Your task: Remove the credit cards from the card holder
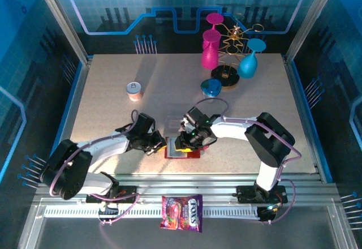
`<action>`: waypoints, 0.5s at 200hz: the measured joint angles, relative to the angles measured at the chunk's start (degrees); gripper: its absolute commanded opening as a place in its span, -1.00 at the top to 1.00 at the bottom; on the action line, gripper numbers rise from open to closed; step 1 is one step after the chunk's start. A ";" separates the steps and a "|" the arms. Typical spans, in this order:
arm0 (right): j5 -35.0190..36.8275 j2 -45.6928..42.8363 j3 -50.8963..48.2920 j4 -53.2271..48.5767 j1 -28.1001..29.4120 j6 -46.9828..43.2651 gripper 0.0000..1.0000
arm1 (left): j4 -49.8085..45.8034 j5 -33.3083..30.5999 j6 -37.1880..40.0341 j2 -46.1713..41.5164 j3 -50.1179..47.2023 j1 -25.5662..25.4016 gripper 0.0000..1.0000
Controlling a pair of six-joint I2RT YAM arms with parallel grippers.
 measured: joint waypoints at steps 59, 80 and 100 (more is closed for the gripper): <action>-1.60 -0.79 -3.02 4.31 -0.90 1.20 0.30 | 1.36 0.11 -2.34 -4.55 0.02 -1.03 0.43; -3.02 -0.98 -4.76 7.32 -1.51 2.47 0.31 | 2.38 0.35 -3.26 -3.19 0.13 -2.27 0.34; -4.42 -1.46 -7.04 10.84 -2.27 3.82 0.31 | 3.41 0.35 -4.20 -1.79 0.15 -3.30 0.30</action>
